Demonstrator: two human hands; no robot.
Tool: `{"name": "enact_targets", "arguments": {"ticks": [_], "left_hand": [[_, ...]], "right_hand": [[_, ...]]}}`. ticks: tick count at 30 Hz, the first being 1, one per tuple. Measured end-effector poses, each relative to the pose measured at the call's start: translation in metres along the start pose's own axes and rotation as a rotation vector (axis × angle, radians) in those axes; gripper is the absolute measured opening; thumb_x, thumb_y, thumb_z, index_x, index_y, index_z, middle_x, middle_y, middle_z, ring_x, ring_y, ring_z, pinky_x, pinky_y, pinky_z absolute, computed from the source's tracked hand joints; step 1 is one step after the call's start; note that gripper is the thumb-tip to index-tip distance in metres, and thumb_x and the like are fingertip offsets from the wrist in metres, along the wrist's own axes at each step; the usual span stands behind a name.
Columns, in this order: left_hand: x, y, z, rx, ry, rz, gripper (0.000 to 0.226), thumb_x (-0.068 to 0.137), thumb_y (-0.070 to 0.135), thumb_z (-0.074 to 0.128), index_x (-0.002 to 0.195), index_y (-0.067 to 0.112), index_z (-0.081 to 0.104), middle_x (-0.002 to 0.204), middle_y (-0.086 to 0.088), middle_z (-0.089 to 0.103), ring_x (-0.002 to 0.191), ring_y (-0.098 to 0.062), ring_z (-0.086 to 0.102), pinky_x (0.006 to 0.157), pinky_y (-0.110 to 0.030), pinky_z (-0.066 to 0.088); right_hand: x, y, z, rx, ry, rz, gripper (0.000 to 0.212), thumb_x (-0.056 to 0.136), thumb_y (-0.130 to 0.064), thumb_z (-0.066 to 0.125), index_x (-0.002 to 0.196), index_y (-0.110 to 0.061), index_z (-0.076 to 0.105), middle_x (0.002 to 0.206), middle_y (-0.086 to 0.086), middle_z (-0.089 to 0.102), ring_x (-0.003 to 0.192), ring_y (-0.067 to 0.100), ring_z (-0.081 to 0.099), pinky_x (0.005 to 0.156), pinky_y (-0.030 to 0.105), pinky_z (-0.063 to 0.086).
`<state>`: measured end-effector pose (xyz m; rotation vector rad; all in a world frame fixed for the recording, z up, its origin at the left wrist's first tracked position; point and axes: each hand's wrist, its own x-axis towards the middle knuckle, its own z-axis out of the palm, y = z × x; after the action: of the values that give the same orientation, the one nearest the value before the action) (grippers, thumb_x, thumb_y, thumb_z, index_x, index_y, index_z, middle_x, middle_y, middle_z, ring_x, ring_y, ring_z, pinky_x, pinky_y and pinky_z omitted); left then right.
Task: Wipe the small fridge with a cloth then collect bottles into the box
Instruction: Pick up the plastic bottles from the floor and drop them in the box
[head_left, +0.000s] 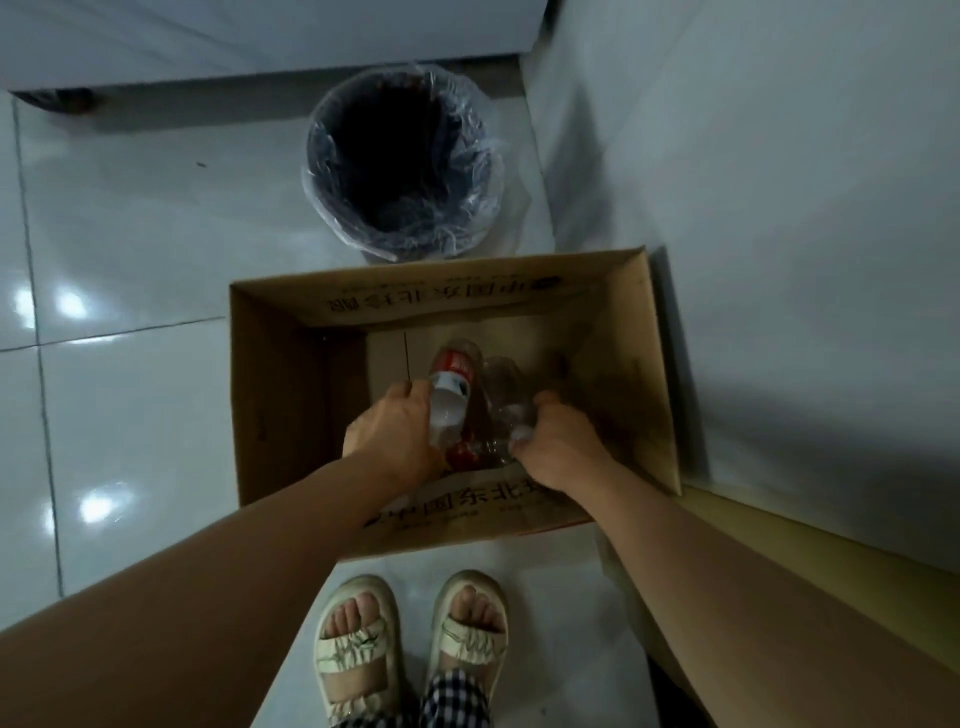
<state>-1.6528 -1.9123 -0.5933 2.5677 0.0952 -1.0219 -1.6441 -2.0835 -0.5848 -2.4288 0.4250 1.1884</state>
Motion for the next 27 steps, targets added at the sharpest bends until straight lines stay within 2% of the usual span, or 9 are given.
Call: {"name": "enact_targets", "arguments": {"ticks": [6, 10, 15, 20, 24, 27], "left_hand": [[-0.060, 0.023, -0.083, 0.153, -0.080, 0.059, 0.072, 0.076, 0.033, 0.072, 0.137, 0.025, 0.034, 0.128, -0.004, 0.050, 0.113, -0.023, 0.051, 0.095, -0.041, 0.046], [-0.113, 0.038, -0.152, 0.126, -0.040, 0.135, 0.055, 0.078, 0.040, 0.067, 0.126, 0.031, 0.042, 0.121, 0.000, 0.054, 0.109, -0.020, 0.052, 0.092, -0.039, 0.046], [-0.189, 0.048, -0.245, 0.195, -0.011, 0.171, 0.056, 0.076, 0.036, 0.068, 0.125, 0.029, 0.042, 0.123, 0.001, 0.053, 0.111, -0.021, 0.051, 0.092, -0.038, 0.046], [-0.273, 0.051, -0.329, 0.223, 0.101, 0.190, 0.062, 0.078, 0.037, 0.068, 0.131, 0.029, 0.038, 0.125, -0.001, 0.053, 0.113, -0.021, 0.051, 0.089, -0.036, 0.043], [-0.334, 0.045, -0.377, 0.251, 0.169, 0.138, 0.073, 0.076, 0.038, 0.071, 0.137, 0.028, 0.032, 0.131, -0.001, 0.050, 0.118, -0.022, 0.049, 0.092, -0.037, 0.041], [-0.375, 0.040, -0.404, 0.247, 0.184, 0.087, 0.074, 0.077, 0.040, 0.071, 0.138, 0.027, 0.031, 0.134, -0.001, 0.050, 0.120, -0.023, 0.049, 0.095, -0.038, 0.040]], "right_hand": [[-0.083, -0.036, -0.056, -0.297, -0.116, -0.185, 0.075, 0.084, -0.027, 0.067, 0.145, -0.019, 0.025, 0.146, 0.007, 0.035, 0.133, 0.028, 0.033, 0.109, 0.044, 0.035], [-0.148, -0.069, -0.109, -0.397, -0.096, -0.286, 0.078, 0.084, -0.027, 0.068, 0.147, -0.020, 0.023, 0.149, 0.006, 0.031, 0.137, 0.027, 0.027, 0.112, 0.045, 0.030], [-0.240, -0.118, -0.172, -0.454, -0.059, -0.350, 0.082, 0.084, -0.029, 0.068, 0.149, -0.018, 0.019, 0.153, 0.008, 0.025, 0.140, 0.029, 0.023, 0.114, 0.044, 0.027], [-0.332, -0.163, -0.217, -0.536, 0.050, -0.434, 0.089, 0.084, -0.032, 0.067, 0.151, -0.019, 0.011, 0.157, 0.007, 0.015, 0.144, 0.028, 0.013, 0.114, 0.043, 0.024], [-0.392, -0.190, -0.236, -0.587, 0.136, -0.478, 0.089, 0.085, -0.033, 0.067, 0.151, -0.019, 0.009, 0.158, 0.007, 0.014, 0.144, 0.028, 0.013, 0.114, 0.046, 0.022], [-0.429, -0.207, -0.251, -0.608, 0.173, -0.512, 0.089, 0.084, -0.034, 0.067, 0.151, -0.018, 0.010, 0.157, 0.007, 0.017, 0.143, 0.028, 0.016, 0.114, 0.043, 0.022]]}}
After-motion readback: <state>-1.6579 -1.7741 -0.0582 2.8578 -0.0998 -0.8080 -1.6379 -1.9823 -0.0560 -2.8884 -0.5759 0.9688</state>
